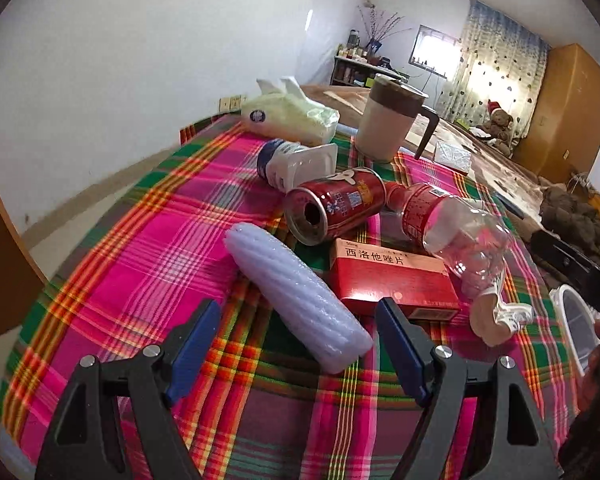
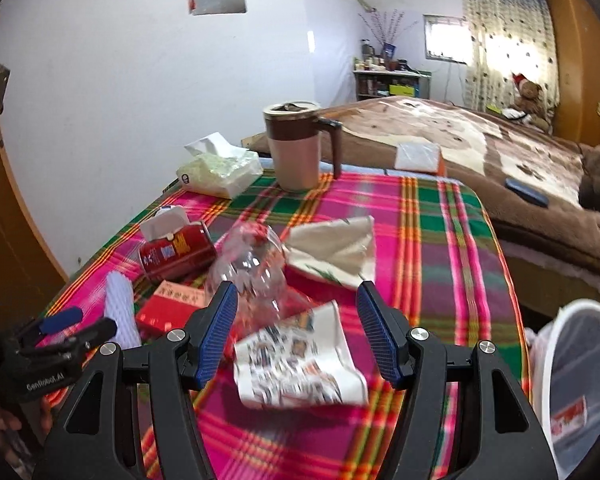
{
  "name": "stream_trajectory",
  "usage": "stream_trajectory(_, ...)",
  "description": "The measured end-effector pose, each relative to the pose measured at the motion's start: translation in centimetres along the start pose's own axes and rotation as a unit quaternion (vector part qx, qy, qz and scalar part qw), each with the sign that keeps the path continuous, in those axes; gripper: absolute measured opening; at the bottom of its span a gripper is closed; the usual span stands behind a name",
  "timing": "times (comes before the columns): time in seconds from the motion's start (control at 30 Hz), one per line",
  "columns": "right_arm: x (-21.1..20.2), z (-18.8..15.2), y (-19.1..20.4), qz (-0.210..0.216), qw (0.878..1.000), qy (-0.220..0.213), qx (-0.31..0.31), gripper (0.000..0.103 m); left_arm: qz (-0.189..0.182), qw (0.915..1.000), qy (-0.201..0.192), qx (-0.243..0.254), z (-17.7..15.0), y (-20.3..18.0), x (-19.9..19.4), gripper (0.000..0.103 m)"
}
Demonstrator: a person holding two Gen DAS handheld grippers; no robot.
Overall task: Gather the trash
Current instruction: 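Grasp the second white foam sleeve with the left tool while the right tool grasps the clear red-label bottle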
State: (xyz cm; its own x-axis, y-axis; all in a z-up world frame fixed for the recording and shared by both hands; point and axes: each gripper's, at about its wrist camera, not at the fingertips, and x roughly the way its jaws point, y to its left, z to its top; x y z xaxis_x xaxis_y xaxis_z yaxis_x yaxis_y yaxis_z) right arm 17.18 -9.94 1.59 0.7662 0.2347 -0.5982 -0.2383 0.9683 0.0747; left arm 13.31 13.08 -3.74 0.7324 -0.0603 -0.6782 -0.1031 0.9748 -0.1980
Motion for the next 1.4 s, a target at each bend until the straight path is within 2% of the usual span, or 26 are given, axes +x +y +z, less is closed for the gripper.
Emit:
stream_trajectory(0.3,3.0,1.7,1.3,0.029,0.999,0.032,-0.006,0.063,0.014,0.9997,0.016,-0.015,1.0,0.7,1.9,0.081)
stream_trajectory(0.43,4.0,1.8,1.8,0.042,0.998,0.052,-0.004,0.063,0.022,0.9988,0.041,-0.011,1.0,1.0,2.9,0.079)
stream_trajectory(0.5,4.4,1.7,2.2,0.048,0.997,0.063,-0.009,0.063,0.023,0.9985,0.050,0.000,1.0,0.9,3.1,0.077)
stream_trajectory(0.57,4.7,1.6,2.5,0.050,0.996,0.071,-0.011,0.063,0.022,0.9981,0.056,0.012,1.1,1.0,3.0,0.068)
stream_trajectory(0.67,5.0,1.6,2.8,0.055,0.995,0.079,-0.012,0.063,0.028,0.9973,0.057,0.038,1.3,1.1,2.5,0.060)
stream_trajectory(0.8,5.1,1.6,3.0,0.055,0.995,0.083,-0.015,0.063,0.030,0.9958,0.063,0.059,1.2,1.5,1.7,0.056)
stream_trajectory(1.0,5.4,1.6,3.0,0.065,0.994,0.089,-0.008,0.061,0.037,0.9970,0.064,0.022,2.1,3.0,2.0,0.056)
stream_trajectory(1.07,5.6,1.7,3.2,0.067,0.993,0.092,-0.013,0.061,0.033,0.9971,0.068,0.008,2.4,3.4,2.5,0.062)
stream_trajectory(1.17,5.9,2.1,3.2,0.069,0.992,0.103,-0.015,0.061,0.042,0.9968,0.068,0.001,2.7,3.6,2.9,0.063)
stream_trajectory(1.3,6.6,2.7,3.2,0.054,0.992,0.114,-0.016,0.062,0.028,0.9961,0.079,-0.026,2.8,4.4,3.7,0.063)
stream_trajectory(1.4,7.3,3.0,3.3,0.046,0.991,0.124,-0.013,0.062,0.021,0.9967,0.074,-0.027,2.8,4.4,3.7,0.063)
